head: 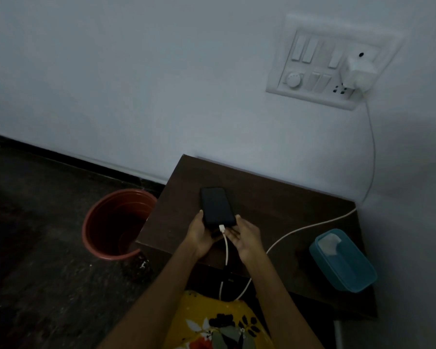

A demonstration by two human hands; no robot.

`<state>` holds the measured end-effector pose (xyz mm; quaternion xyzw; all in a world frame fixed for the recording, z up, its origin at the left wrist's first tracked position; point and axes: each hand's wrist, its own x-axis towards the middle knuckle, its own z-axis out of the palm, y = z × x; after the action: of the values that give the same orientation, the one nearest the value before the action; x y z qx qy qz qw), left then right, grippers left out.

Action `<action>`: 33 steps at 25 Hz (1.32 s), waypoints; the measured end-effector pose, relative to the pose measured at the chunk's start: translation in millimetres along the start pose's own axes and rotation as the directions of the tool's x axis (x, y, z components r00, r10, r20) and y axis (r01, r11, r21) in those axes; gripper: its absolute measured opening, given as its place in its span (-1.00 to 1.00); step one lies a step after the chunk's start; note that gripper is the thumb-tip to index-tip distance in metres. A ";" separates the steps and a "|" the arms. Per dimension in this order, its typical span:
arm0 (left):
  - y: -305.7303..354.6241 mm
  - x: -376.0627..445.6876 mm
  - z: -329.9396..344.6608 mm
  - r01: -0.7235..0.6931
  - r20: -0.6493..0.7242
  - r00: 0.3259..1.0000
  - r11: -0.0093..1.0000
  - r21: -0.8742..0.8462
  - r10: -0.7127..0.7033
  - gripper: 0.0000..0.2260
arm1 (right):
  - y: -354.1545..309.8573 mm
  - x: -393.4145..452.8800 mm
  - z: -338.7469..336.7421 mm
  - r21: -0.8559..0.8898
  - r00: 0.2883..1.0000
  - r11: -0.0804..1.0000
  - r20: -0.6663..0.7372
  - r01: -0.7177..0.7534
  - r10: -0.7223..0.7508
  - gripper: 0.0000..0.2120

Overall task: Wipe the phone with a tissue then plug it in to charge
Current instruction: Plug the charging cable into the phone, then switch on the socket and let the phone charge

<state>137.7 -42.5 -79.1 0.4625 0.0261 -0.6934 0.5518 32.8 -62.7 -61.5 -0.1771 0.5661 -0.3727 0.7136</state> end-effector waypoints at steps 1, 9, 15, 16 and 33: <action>1.9 -0.7 -0.7 -0.002 -0.026 1.000 1.000 0.012 0.002 -0.58 | 0.3 -1.2 -0.9 -0.012 1.000 1.000 0.004 0.007 -0.007 -0.91; 29.2 -4.2 -16.0 -0.067 -0.256 0.955 0.946 0.318 0.153 -0.48 | 20.0 7.0 -0.1 -0.222 0.994 0.973 -0.079 0.058 -0.077 -0.78; 29.8 -0.3 -18.0 -0.056 -0.201 0.966 0.890 0.452 0.162 -0.37 | 32.8 16.5 -3.6 -0.483 0.976 0.871 -0.132 0.087 -0.170 -0.80; 28.0 -1.5 -17.5 -0.073 -0.191 0.966 0.894 0.441 0.173 -0.37 | 35.5 19.2 -4.9 -0.524 0.969 0.845 -0.137 0.106 -0.206 -0.80; 42.9 -50.0 56.2 -0.162 0.174 0.748 -0.078 0.984 0.640 -0.49 | -80.6 -38.7 1.8 -0.929 0.701 -0.018 0.291 0.369 -0.651 -0.65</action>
<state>135.2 -52.9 6.8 0.8033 -0.4884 -0.2196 0.2606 4.7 -87.8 19.6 -0.7239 0.6359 -0.1958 0.1822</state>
